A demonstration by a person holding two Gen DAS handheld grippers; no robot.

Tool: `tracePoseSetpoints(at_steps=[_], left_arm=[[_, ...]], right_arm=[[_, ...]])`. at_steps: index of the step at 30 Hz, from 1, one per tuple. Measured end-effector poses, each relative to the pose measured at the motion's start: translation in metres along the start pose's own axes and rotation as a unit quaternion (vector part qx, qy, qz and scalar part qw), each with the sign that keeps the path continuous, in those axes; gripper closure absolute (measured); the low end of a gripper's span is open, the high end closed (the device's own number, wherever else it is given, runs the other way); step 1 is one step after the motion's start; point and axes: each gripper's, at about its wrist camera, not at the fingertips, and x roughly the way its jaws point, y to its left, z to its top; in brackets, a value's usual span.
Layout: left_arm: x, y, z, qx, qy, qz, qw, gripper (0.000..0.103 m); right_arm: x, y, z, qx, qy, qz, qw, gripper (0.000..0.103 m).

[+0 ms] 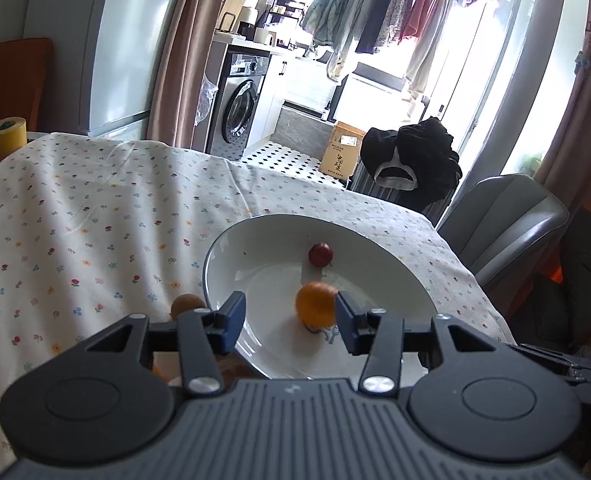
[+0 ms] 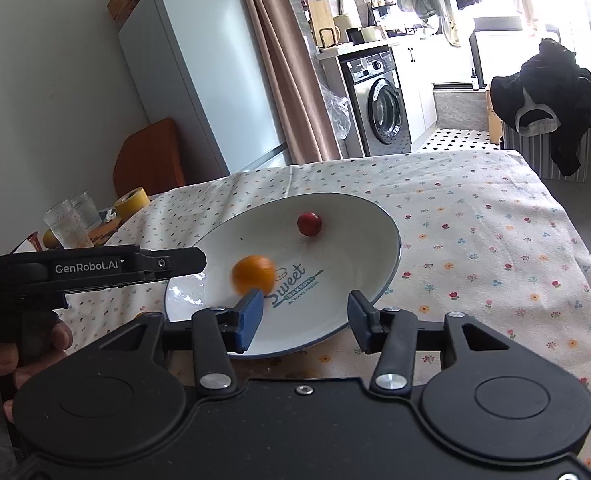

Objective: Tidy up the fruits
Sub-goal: 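Drop the red fruit into the white bowl with the right tool while the left tool drops the mandarin in, then withdraw both open tools from the bowl toward the remaining fruit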

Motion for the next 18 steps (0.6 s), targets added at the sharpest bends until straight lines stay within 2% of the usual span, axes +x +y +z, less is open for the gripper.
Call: tracePoseSetpoints(at_steps=[3, 13, 18], left_arm=[[-0.008, 0.000, -0.002, 0.007, -0.008, 0.004, 0.9999, 0.046], [-0.037, 0.011, -0.018, -0.021, -0.013, 0.006, 0.9997, 0.029], [-0.050, 0.011, -0.027, -0.018, -0.014, 0.008, 0.9997, 0.026]], right_arm=[[-0.007, 0.001, 0.000, -0.003, -0.004, -0.004, 1.000, 0.053], [-0.024, -0.004, -0.013, 0.001, 0.000, -0.026, 1.000, 0.046], [-0.033, -0.003, -0.025, 0.005, 0.007, -0.022, 1.000, 0.045]])
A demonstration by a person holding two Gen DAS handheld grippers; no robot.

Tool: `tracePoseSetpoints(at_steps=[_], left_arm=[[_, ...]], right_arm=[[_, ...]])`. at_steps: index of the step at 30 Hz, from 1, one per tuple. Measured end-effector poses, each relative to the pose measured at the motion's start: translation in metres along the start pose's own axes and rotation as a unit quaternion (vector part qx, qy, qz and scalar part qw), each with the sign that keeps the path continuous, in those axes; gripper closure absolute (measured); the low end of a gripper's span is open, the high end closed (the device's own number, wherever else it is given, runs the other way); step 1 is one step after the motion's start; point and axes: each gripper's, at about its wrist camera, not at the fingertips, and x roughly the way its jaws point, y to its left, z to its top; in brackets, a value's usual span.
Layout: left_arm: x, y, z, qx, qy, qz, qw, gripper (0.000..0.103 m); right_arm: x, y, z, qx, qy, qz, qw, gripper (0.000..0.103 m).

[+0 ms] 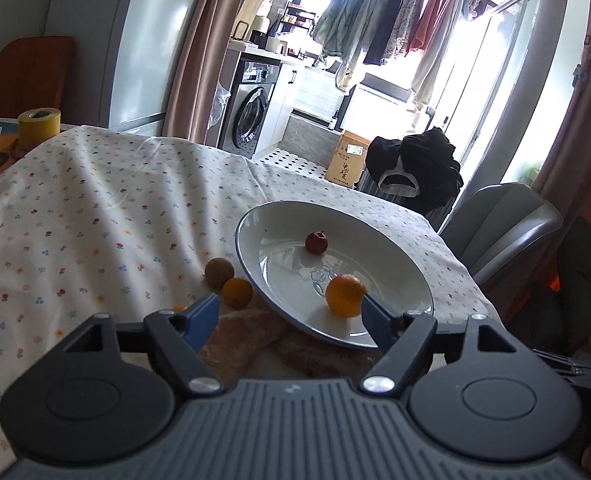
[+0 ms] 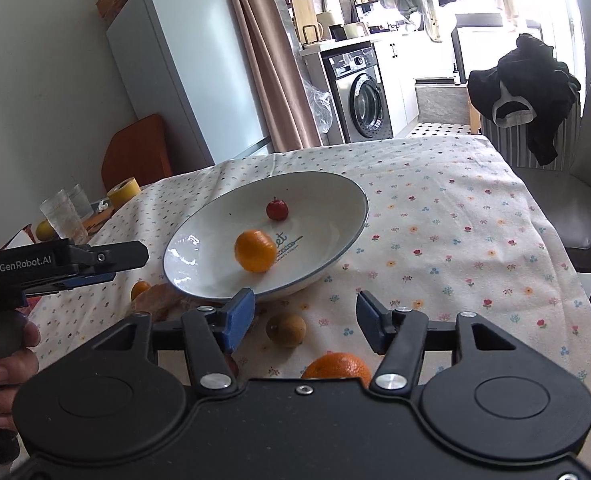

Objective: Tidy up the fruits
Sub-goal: 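Withdraw both open tools from the bowl toward the remaining fruit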

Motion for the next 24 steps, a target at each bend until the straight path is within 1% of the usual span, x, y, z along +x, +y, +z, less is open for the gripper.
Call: tracePoseSetpoints(at_steps=[3, 4, 14, 17, 24], left_arm=[[-0.010, 0.002, -0.006, -0.012, -0.005, 0.000, 0.9999, 0.026], [-0.013, 0.002, -0.008, -0.013, -0.005, 0.000, 0.9999, 0.026], [-0.043, 0.003, -0.024, -0.009, -0.010, 0.004, 0.9999, 0.025], [-0.048, 0.005, -0.026, -0.014, -0.010, 0.004, 0.9998, 0.025], [-0.054, 0.001, -0.032, -0.004, -0.008, -0.004, 1.0000, 0.025]], right_arm=[[-0.011, 0.005, -0.003, -0.013, -0.009, 0.002, 1.000, 0.039], [-0.013, 0.007, -0.004, -0.017, -0.011, 0.002, 1.000, 0.038], [-0.033, 0.017, -0.014, -0.031, -0.011, 0.008, 0.999, 0.038], [-0.034, 0.018, -0.016, -0.036, -0.008, 0.009, 0.999, 0.038], [-0.030, 0.017, -0.020, -0.040, 0.001, 0.006, 0.999, 0.038]])
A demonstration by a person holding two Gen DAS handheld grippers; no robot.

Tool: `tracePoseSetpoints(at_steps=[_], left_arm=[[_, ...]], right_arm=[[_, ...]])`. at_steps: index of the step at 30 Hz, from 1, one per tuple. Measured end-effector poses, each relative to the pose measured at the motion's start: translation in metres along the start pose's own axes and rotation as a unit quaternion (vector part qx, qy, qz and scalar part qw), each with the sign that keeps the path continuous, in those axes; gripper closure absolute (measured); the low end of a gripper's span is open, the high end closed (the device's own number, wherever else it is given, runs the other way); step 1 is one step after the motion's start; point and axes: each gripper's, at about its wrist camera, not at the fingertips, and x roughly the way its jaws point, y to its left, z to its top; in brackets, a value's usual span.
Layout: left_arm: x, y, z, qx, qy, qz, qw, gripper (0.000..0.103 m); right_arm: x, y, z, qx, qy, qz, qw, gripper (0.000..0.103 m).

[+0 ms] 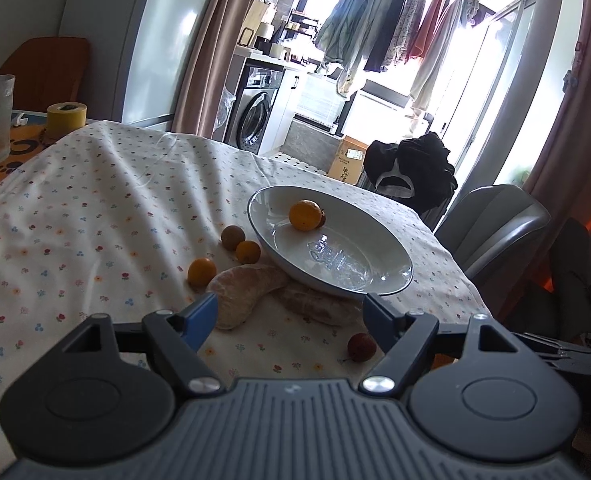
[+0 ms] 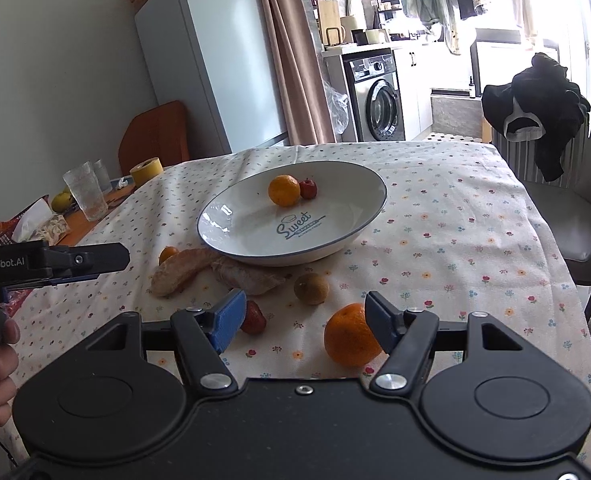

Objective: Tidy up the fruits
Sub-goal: 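Withdraw both open tools from the bowl toward the remaining fruit, then grasp the large orange with the right tool while the left tool grasps a dark red fruit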

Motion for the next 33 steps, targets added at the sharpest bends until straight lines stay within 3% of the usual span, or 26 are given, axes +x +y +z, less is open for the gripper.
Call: tracePoseSetpoints(at_steps=[6, 14, 25, 33], left_arm=[[0.000, -0.004, -0.008, -0.004, -0.014, -0.012, 0.9998, 0.026], [0.018, -0.022, -0.018, 0.018, 0.000, -0.025, 0.9995, 0.031], [0.053, -0.039, -0.029, 0.031, 0.031, -0.034, 0.9985, 0.050], [0.074, -0.045, -0.034, 0.033, 0.051, -0.033, 0.9976, 0.061]], right_arm=[[0.001, -0.005, -0.003, -0.002, 0.006, -0.010, 1.000, 0.038], [0.005, -0.011, -0.011, -0.006, 0.008, -0.011, 1.000, 0.038], [0.015, -0.026, -0.018, 0.008, 0.019, -0.005, 1.000, 0.038], [0.025, -0.031, -0.021, 0.013, 0.021, 0.005, 1.000, 0.044]])
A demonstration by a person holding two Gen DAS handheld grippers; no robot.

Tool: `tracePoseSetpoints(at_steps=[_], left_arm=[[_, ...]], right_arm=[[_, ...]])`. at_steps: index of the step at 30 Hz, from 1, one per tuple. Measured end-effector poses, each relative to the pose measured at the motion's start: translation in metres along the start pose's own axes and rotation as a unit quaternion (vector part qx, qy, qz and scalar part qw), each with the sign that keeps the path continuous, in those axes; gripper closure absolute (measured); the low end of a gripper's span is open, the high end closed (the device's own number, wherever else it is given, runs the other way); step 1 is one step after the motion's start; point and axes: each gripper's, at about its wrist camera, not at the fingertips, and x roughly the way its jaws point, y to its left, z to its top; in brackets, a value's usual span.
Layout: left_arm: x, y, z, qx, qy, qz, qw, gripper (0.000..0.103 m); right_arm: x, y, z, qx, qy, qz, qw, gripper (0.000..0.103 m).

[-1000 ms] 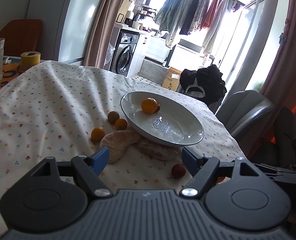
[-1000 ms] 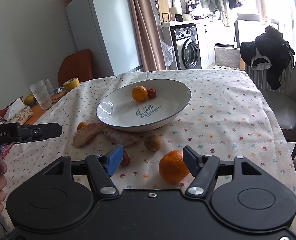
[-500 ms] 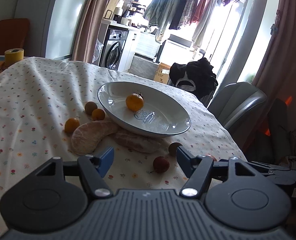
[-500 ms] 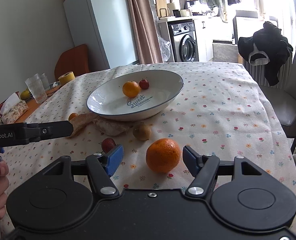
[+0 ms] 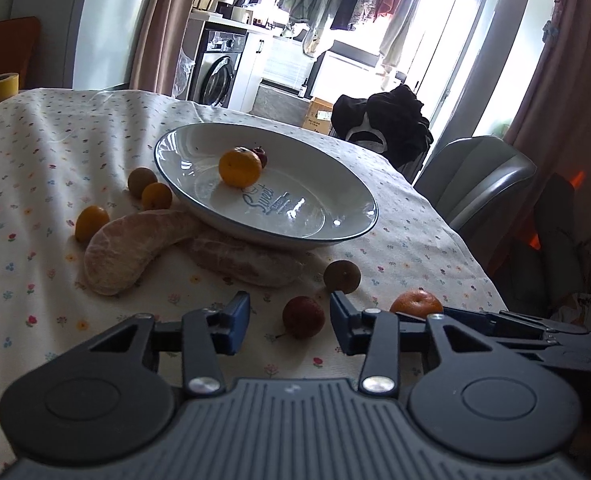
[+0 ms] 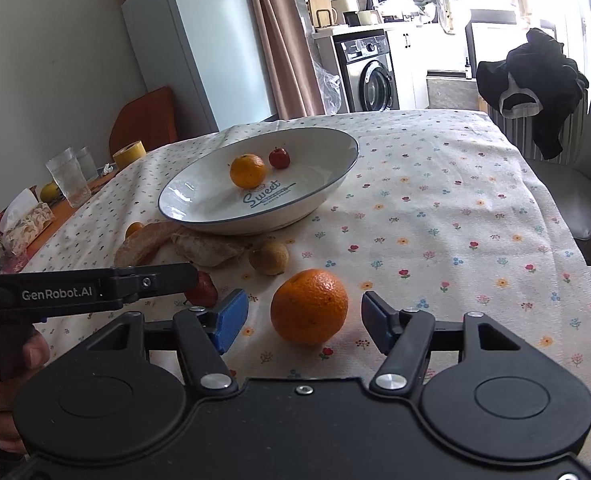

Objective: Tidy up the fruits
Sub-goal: 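Grasp the large orange with the right tool while the left tool grasps a dark red fruit, then lower the large orange into the bowl with the right tool while the left tool drops the red fruit in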

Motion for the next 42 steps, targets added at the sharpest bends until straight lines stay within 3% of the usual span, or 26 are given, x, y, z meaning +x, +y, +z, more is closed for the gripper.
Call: tracePoseSetpoints(at_steps=[8, 10, 42], left_arm=[[0.012, -0.008, -0.008, 0.010, 0.013, -0.004, 0.9999, 0.072], [0.012, -0.009, -0.008, 0.008, 0.014, -0.002, 0.9999, 0.080], [-0.047, 0.022, 0.008, -0.028, -0.059, 0.014, 0.9977, 0.081]], right_arm=[[0.003, -0.003, -0.003, -0.007, -0.002, -0.002, 1.000, 0.063], [0.002, -0.003, -0.003, -0.007, -0.001, -0.003, 1.000, 0.063], [-0.005, 0.038, 0.022, -0.032, -0.024, 0.015, 0.999, 0.064]])
